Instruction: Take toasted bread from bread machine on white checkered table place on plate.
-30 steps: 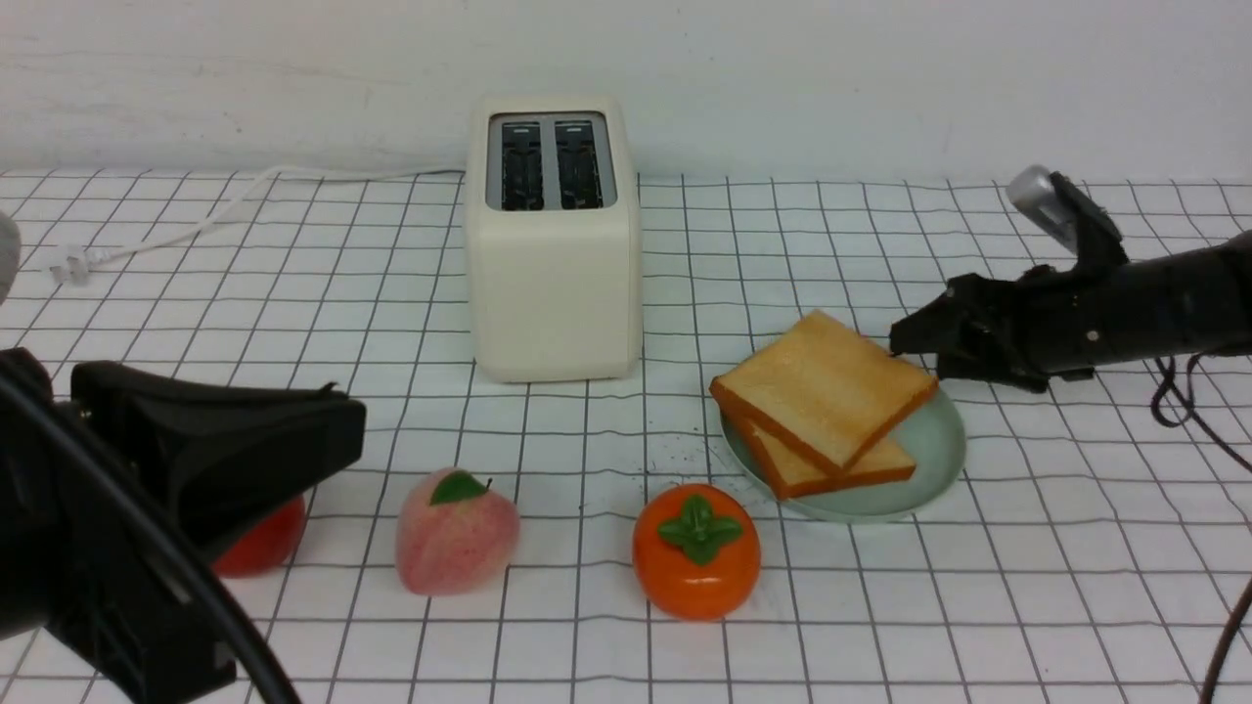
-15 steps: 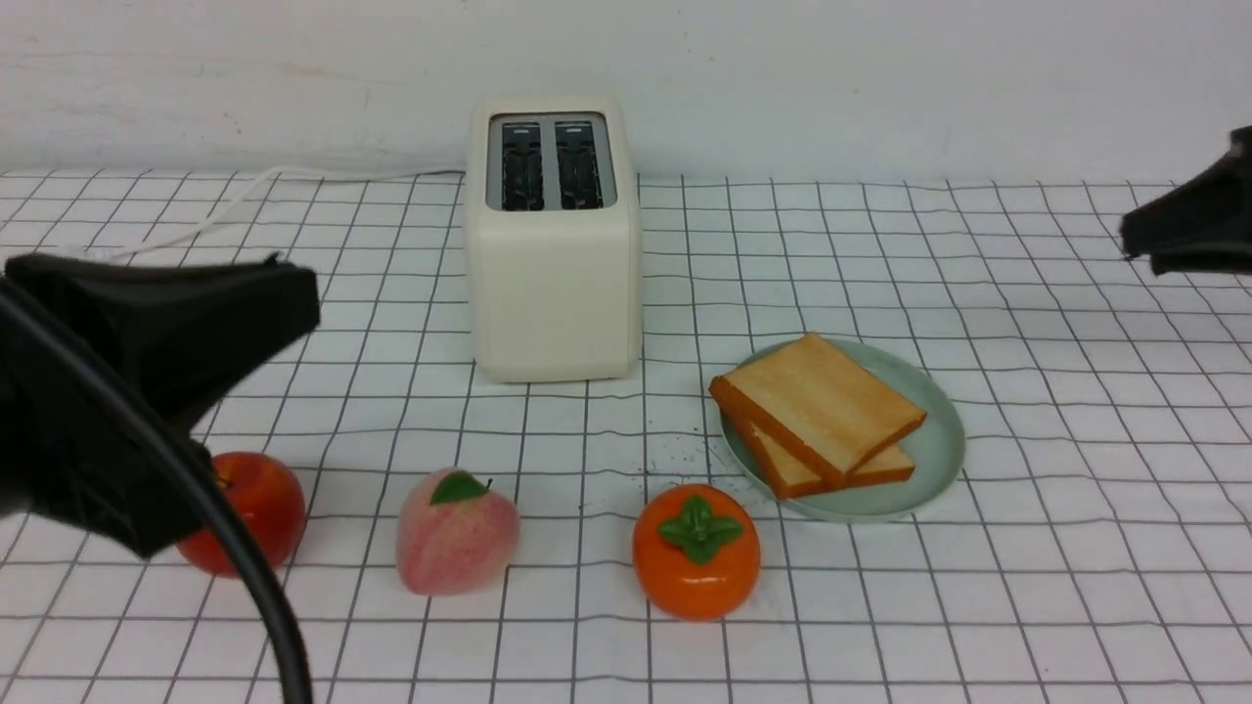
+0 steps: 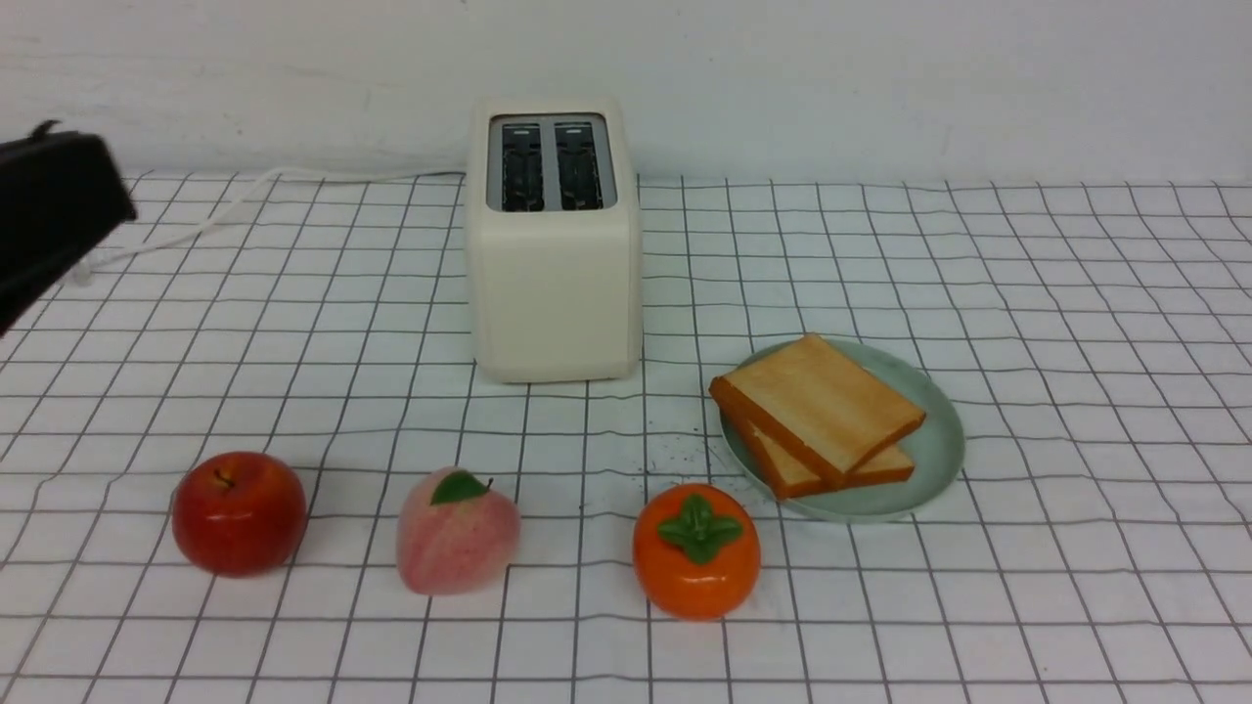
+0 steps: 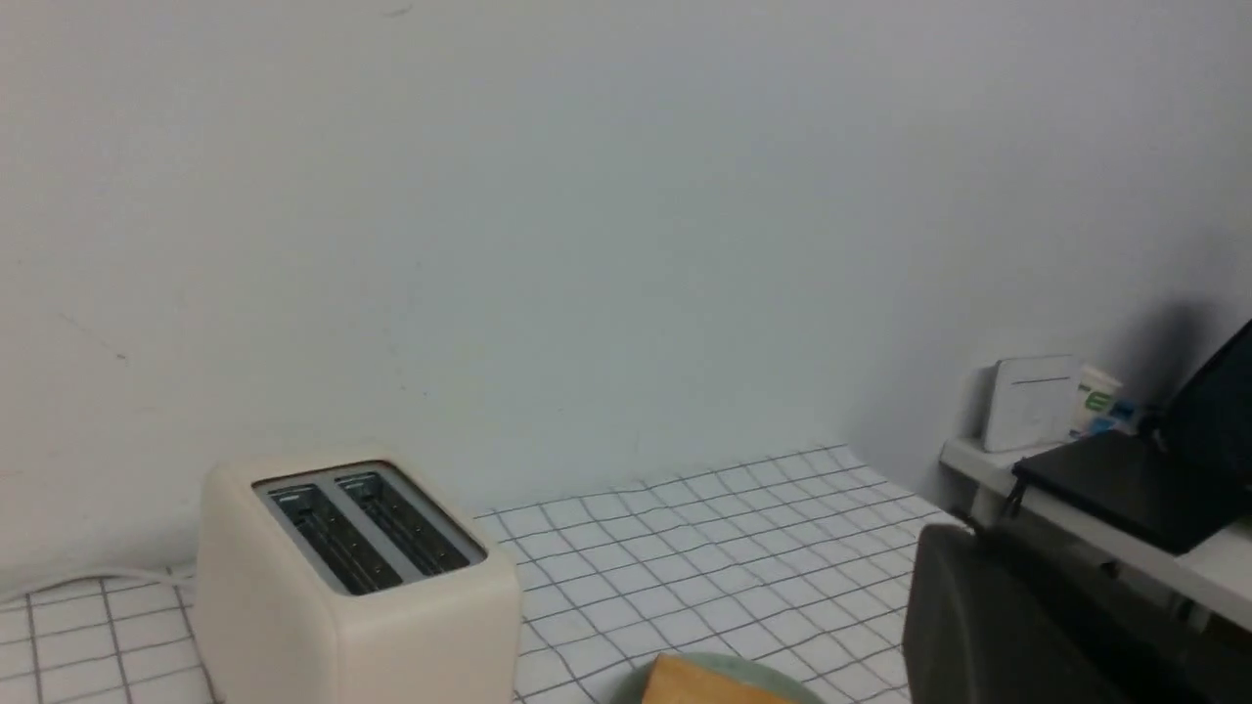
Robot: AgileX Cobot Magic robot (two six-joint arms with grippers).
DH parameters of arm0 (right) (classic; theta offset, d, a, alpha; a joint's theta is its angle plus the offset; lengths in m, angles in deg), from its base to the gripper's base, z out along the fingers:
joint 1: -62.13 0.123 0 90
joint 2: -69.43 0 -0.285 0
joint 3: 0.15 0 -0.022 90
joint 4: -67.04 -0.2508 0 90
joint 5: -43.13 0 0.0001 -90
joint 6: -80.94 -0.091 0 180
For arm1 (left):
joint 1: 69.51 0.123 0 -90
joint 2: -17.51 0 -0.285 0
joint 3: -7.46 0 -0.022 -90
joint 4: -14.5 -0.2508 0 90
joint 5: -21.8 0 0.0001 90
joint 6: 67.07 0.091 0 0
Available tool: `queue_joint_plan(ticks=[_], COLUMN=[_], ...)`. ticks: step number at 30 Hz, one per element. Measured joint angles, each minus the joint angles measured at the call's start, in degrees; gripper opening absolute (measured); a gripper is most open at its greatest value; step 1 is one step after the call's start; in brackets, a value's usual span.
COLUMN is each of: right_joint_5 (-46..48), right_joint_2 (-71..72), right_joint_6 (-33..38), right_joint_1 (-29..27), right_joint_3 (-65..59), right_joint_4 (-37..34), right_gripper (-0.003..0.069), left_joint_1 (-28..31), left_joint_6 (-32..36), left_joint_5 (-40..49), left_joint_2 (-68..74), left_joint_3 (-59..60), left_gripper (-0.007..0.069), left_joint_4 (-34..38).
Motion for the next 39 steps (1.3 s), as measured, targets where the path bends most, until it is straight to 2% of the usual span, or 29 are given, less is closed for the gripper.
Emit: queue_joint_plan(ticks=[4,9,12,16,20,22,28,39], right_joint_5=[-5.74,-7.35,-7.52,-9.16,-17.66,-27.05,-39.5,-40.33], right_joint_2=[7.67,7.99,7.1,6.78,6.66,6.67,6.63,6.47], right_joint_6=[-0.07,-3.72,-6.08,-7.02,-6.47,-3.72,-1.84,-1.72], right_joint_1=[6.95,18.37,21.74,23.15,23.25,23.25,23.25,23.25], right_joint_3=[-5.64,-11.76,-14.99,-19.1,-26.17,-31.81,-40.57,-49.37], right_joint_4=[-0.03,3.08,4.54,4.43,1.93,-2.02,-8.28,-9.02], right_gripper=[-0.0003,-0.0003,-0.0003,-0.0003,-0.0002,-0.0001,0.0003,0.0014], left_joint_1=[0.0,0.0,0.0,0.0,0.0,0.0,0.0,0.0], left_joint_6=[-3.56,-5.52,-5.46,-4.13,-2.65,-2.51,-2.46,-2.46], left_joint_5=[1.95,2.36,2.48,1.28,-2.54,-4.41,-4.45,-4.21], left_joint_2=[-5.59,-9.07,-9.47,-9.47,-9.47,-9.47,-9.47,-9.47], left_joint_3=[3.98,8.79,11.29,13.95,16.88,18.13,18.93,18.99], left_gripper=[-0.0013,-0.0013,-0.0013,-0.0013,-0.0013,-0.0013,-0.0013,-0.0006], left_joint_4=[0.0,0.0,-0.13,-0.76,-1.04,-1.04,-1.04,-1.04])
